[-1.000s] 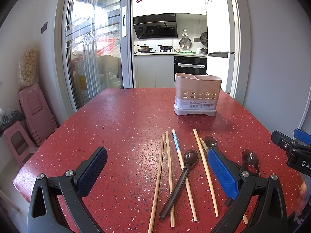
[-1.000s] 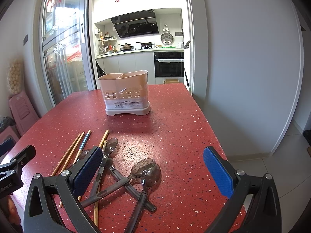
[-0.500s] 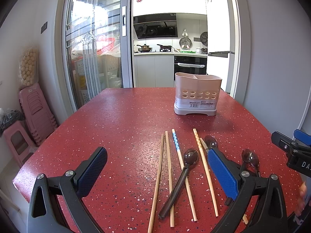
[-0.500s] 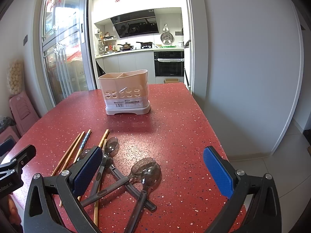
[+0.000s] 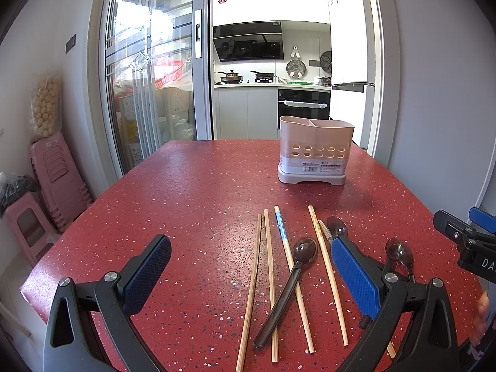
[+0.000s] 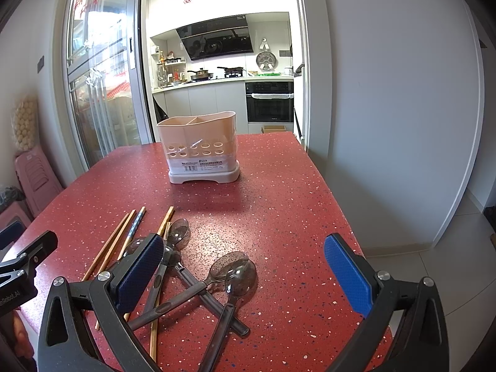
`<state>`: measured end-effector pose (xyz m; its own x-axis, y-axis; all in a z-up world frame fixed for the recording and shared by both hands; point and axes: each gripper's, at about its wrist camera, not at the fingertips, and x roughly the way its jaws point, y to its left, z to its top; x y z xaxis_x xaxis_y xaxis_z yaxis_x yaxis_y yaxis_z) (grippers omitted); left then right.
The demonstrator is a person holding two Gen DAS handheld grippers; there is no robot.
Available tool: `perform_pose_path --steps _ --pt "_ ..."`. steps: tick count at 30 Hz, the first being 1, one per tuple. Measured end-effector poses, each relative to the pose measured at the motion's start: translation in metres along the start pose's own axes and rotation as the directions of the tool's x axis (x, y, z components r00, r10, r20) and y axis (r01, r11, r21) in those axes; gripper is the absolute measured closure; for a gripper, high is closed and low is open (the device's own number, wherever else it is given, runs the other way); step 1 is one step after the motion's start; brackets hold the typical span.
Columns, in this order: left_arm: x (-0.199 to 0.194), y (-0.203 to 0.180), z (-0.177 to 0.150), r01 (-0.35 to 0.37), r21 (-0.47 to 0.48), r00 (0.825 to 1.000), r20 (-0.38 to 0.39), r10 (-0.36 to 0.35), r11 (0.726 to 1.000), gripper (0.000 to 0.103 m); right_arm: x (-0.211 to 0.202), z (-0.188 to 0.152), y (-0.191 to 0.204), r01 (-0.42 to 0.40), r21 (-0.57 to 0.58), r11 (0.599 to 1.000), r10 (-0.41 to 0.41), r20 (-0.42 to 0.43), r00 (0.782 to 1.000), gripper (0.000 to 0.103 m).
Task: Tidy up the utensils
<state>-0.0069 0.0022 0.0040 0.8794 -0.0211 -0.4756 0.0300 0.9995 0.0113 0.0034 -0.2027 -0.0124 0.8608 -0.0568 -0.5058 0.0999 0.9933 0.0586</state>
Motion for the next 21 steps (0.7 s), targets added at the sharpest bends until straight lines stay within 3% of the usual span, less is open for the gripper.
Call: perform_pose_path --steps 15,21 --pt "0.001 0.000 0.000 0.001 -0.001 1.000 -0.005 -0.001 1.000 0.000 0.000 0.000 0.001 -0.001 -0.002 1.000 0.001 -0.002 1.000 0.000" --pt "0.010 0.003 -0.001 0.018 0.003 0.999 -0.050 -0.018 1.000 0.000 0.000 -0.001 0.002 -0.021 -0.014 1.000 0.020 -0.026 0.999 0.000"
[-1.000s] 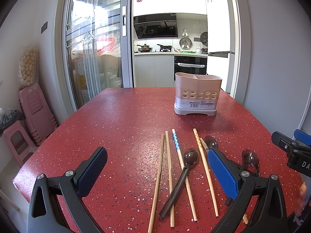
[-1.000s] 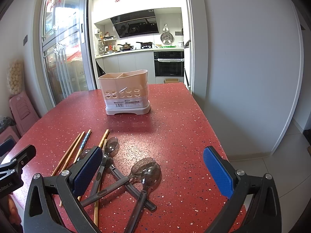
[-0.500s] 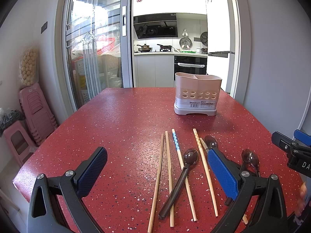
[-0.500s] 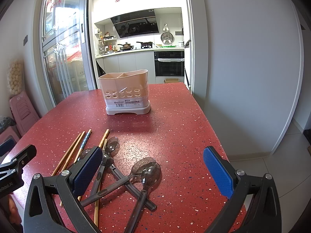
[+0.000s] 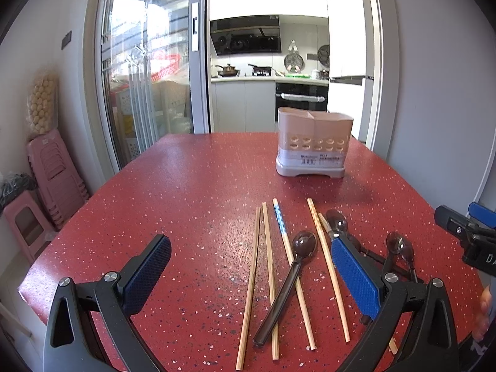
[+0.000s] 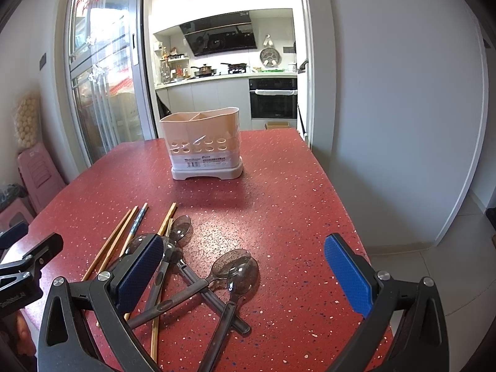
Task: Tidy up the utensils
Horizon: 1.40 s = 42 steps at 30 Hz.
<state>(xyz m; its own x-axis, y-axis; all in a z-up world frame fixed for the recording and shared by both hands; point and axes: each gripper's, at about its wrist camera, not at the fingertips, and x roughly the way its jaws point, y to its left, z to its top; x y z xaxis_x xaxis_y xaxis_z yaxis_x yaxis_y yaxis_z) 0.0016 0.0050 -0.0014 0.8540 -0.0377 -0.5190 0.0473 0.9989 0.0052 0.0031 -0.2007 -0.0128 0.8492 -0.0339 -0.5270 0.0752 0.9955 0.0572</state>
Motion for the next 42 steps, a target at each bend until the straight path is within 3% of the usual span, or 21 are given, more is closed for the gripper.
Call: perform_pose_path --steps 4,8,11,15,18,20,22,25,28,30,33,35,38,42 --pt "0.018 0.007 0.003 0.011 0.011 0.996 -0.089 -0.010 1.000 0.000 0.009 0.007 -0.006 -0.039 -0.022 0.999 0.037 -0.065 0.997 0.000" --pt "0.049 0.019 0.003 0.001 0.019 0.976 -0.219 0.003 1.000 0.000 0.024 0.015 -0.005 -0.094 -0.088 0.992 0.078 -0.170 0.982 0.000" --pt "0.071 0.028 0.003 0.003 0.011 0.953 -0.303 0.000 1.000 0.000 0.037 0.015 -0.006 -0.124 -0.111 0.986 0.090 -0.274 0.958 0.000" --pt "0.093 0.035 0.003 0.030 -0.007 0.930 -0.366 -0.031 1.000 0.000 0.047 0.015 -0.016 -0.173 -0.008 0.985 0.157 -0.383 0.910 0.004" --pt "0.106 0.033 0.002 0.045 -0.004 0.915 -0.400 -0.043 0.999 0.000 0.059 0.011 -0.021 -0.136 0.032 0.990 0.136 -0.446 0.885 0.015" --pt "0.114 0.033 0.002 0.045 0.003 0.907 -0.420 -0.039 0.999 0.000 0.071 0.006 -0.027 -0.112 0.080 0.991 0.137 -0.509 0.850 0.030" --pt "0.120 0.032 0.003 0.055 0.012 0.898 -0.439 -0.044 0.998 0.000 0.080 0.000 -0.032 -0.099 0.133 0.986 0.158 -0.562 0.812 0.034" --pt "0.126 0.029 0.004 0.071 0.030 0.885 -0.462 -0.049 0.997 0.000 0.085 -0.006 -0.032 -0.085 0.144 0.986 0.155 -0.595 0.789 0.042" --pt "0.136 0.024 0.006 0.074 0.041 0.873 -0.486 -0.045 0.996 0.000 0.091 -0.011 -0.026 -0.058 0.120 0.991 0.121 -0.632 0.766 0.058" --pt "0.143 0.022 0.006 0.088 0.042 0.857 -0.512 -0.054 0.995 0.000 0.092 -0.009 -0.022 -0.038 0.095 0.995 0.090 -0.638 0.764 0.065" --pt "0.150 0.018 0.007 0.092 0.056 0.850 -0.524 -0.050 0.994 0.000 0.094 -0.009 -0.018 -0.023 0.067 0.997 0.061 -0.646 0.761 0.075" --pt "0.154 0.015 0.008 0.102 0.067 0.848 -0.527 -0.051 0.993 0.000 0.096 -0.009 -0.018 -0.028 0.061 0.998 0.061 -0.649 0.758 0.089" --pt "0.160 0.010 0.012 0.114 0.082 0.840 -0.540 -0.052 0.990 0.000 0.098 -0.008 -0.023 -0.045 0.089 0.995 0.093 -0.652 0.752 0.090" --pt "0.166 0.005 0.019 0.143 0.065 0.816 -0.572 -0.081 0.988 0.007 0.101 -0.007 -0.030 -0.080 0.138 0.987 0.151 -0.641 0.753 0.090"
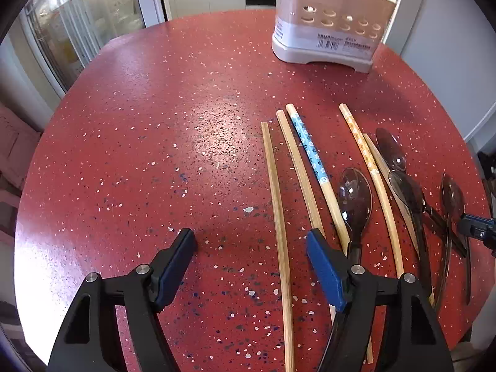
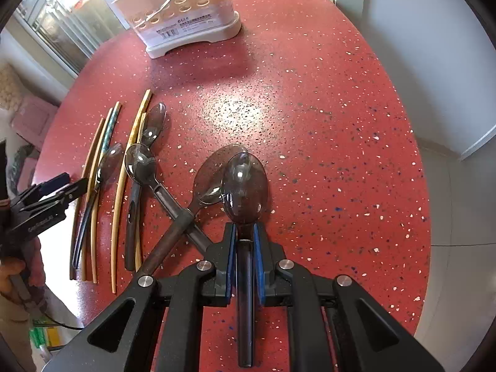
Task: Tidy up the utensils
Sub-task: 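Grasp a dark-handled spoon with the right tool while the left tool grasps a wooden chopstick, then lift the spoon and chopstick with both tools toward the beige holder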
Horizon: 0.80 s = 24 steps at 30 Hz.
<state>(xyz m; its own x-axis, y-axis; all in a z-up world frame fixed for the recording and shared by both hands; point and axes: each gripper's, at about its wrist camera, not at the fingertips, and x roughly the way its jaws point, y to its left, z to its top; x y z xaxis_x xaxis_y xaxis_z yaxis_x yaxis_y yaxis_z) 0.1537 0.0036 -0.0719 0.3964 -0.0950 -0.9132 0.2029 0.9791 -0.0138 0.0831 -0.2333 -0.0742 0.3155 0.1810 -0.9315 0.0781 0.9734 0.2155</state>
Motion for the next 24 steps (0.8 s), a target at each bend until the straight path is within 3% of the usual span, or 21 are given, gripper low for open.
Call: perform_pose_path --steps 4,7,11,16,20,24 --pt "-0.001 -0.014 0.008 0.033 0.069 0.999 -0.026 -0.031 0.997 0.032 -0.008 -0.001 -0.008 -0.065 0.006 0.998 0.065 0.023 0.998 0.090" --pt "-0.001 -0.022 0.014 0.062 0.110 0.997 -0.045 -0.057 0.992 0.067 -0.014 0.000 -0.012 -0.085 -0.006 0.996 0.085 0.034 0.996 0.090" --pt "-0.005 -0.016 0.014 0.098 0.078 0.995 -0.027 -0.096 0.992 0.069 -0.024 0.002 -0.017 -0.111 -0.010 0.994 0.112 0.054 0.992 0.090" --pt "-0.028 -0.001 0.003 0.119 0.000 0.990 0.078 -0.119 0.993 0.069 -0.040 0.008 -0.023 -0.179 -0.019 0.984 0.180 0.098 0.979 0.090" --pt "-0.053 0.009 0.010 0.156 -0.065 0.973 0.180 -0.142 0.986 0.069 -0.053 0.017 -0.022 -0.237 -0.035 0.971 0.239 0.148 0.960 0.090" --pt "-0.084 0.014 0.027 0.192 -0.106 0.943 0.296 -0.153 0.976 0.069 -0.071 0.035 -0.018 -0.286 -0.060 0.956 0.292 0.209 0.933 0.090"
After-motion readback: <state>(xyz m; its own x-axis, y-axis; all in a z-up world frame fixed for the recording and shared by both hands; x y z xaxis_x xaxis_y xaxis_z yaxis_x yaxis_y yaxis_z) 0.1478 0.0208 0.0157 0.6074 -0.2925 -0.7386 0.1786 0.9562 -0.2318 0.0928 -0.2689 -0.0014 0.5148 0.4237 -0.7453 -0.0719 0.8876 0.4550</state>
